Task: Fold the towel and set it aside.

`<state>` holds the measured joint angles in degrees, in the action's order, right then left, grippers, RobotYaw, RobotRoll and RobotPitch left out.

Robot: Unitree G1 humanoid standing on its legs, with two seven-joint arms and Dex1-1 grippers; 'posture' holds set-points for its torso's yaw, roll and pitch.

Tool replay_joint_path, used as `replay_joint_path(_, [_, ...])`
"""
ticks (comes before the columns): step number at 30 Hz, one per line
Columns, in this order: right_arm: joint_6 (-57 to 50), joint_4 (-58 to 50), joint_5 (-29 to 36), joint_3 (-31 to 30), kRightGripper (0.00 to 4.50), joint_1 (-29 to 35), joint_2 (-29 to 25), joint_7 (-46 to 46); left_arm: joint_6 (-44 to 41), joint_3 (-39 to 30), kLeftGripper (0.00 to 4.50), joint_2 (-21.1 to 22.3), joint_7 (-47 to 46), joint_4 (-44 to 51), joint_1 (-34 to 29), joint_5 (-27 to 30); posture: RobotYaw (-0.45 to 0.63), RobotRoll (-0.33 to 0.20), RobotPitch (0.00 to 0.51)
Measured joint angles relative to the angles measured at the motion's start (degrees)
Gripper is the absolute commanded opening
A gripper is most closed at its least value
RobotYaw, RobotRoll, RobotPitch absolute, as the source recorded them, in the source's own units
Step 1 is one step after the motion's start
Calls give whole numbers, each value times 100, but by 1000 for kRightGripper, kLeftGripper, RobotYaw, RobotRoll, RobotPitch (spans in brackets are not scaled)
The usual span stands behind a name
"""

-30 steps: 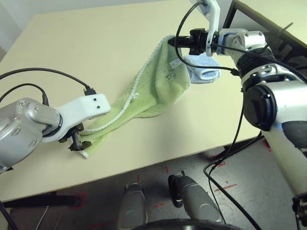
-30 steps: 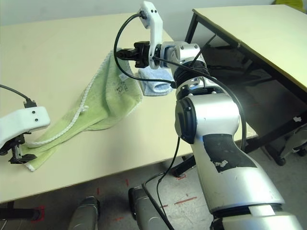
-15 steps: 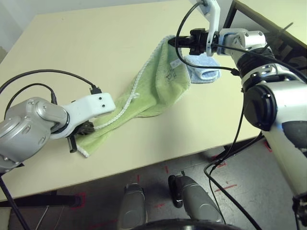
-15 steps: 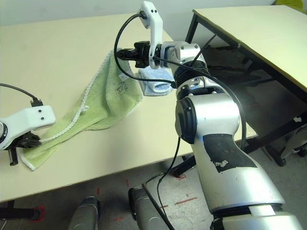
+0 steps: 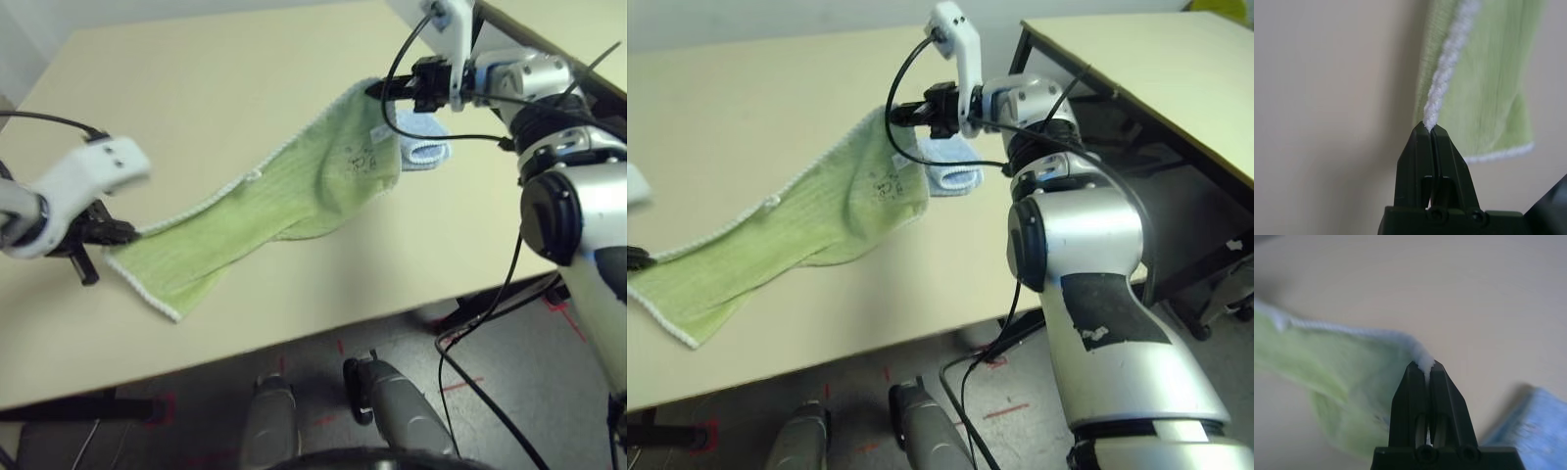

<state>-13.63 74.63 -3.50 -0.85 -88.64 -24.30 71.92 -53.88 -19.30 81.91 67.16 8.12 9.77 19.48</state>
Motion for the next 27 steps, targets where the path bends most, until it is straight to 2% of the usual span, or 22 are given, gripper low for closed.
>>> replay_joint_path(4, [509, 1, -231, -223, 0, 98, -147, 238, 415, -657, 19, -22, 128, -827, 58, 45, -68, 0, 139])
replay_joint_path(9, [718, 9, -311, -227, 0, 106, -163, -2, 953, -668, 19, -23, 121, -1484, 589, 112, -72, 0, 147])
replay_joint_path(16, [902, 19, -65, 211, 0, 87, -153, -729, 1672, -226, 19, -14, -1, -2155, 1493, 103, -73, 0, 150])
replay_joint_path(22, [1000, 27, 60, 328, 0, -99, -149, -886, 2323, 234, 19, 264, 86, -3013, 2223, 63, -73, 0, 149])
replay_joint_path(27, [1009, 27, 113, 343, 0, -158, -134, -785, 2687, 402, 19, 470, 326, -3397, 2407, 62, -76, 0, 149])
